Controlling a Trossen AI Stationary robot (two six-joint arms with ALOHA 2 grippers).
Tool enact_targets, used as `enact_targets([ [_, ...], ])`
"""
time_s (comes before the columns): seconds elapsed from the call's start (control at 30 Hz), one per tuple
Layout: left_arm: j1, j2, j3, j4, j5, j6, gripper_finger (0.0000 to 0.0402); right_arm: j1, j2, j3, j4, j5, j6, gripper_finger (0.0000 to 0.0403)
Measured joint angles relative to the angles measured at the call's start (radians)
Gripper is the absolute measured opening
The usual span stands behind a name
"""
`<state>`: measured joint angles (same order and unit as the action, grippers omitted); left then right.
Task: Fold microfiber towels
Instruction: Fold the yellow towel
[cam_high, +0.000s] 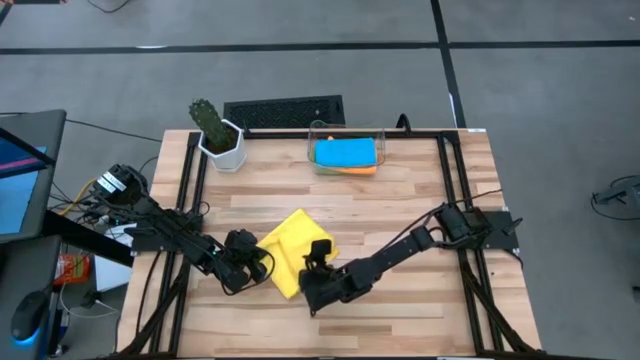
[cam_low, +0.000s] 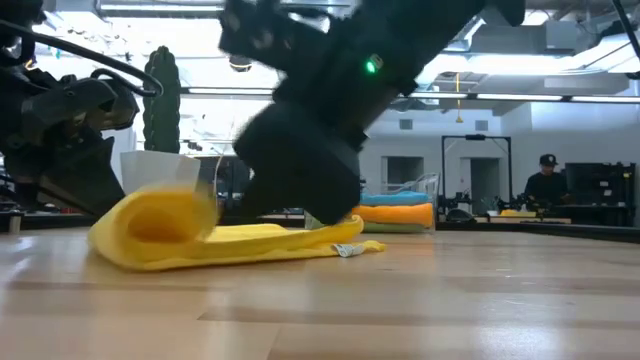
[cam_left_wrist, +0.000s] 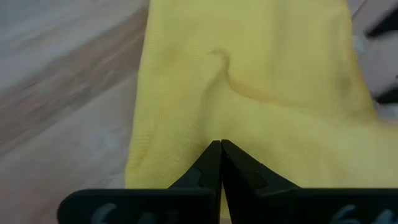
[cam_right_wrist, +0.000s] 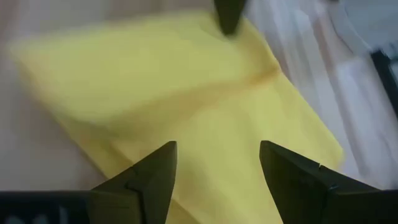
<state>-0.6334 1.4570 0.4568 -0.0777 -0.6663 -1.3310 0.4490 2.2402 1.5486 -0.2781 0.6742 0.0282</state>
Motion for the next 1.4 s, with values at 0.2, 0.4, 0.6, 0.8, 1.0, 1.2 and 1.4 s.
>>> enact_targets([
  [0.2, 0.000, 0.000, 0.007, -0.018, -0.001, -0.029, 0.0000, -0.008, 0.000, -0.001, -0.077, 0.038, 0.108, 0.0255],
  [0.4, 0.000, 0.000, 0.007, -0.022, -0.011, -0.058, 0.0000, 0.018, -0.014, -0.002, 0.127, -0.065, 0.138, 0.0255],
  [0.6, 0.000, 0.000, 0.007, -0.033, -0.013, -0.105, 0.0000, 0.035, -0.014, -0.002, 0.201, -0.100, 0.215, 0.0255],
  [0.8, 0.000, 0.000, 0.007, -0.093, -0.005, -0.180, 0.0000, 0.025, -0.006, -0.002, 0.180, -0.186, 0.237, 0.0255],
  [1.0, 0.000, 0.000, 0.007, -0.099, -0.006, -0.185, 0.0000, 0.057, -0.002, -0.002, 0.173, -0.160, 0.158, 0.0255],
  [1.2, 0.000, 0.000, 0.007, -0.099, -0.022, -0.193, 0.0000, 0.047, 0.006, -0.002, 0.173, -0.148, 0.061, 0.0255],
  [1.4, 0.000, 0.000, 0.007, -0.099, -0.023, -0.193, 0.0000, 0.029, 0.008, -0.002, 0.187, -0.171, 0.036, 0.0255],
])
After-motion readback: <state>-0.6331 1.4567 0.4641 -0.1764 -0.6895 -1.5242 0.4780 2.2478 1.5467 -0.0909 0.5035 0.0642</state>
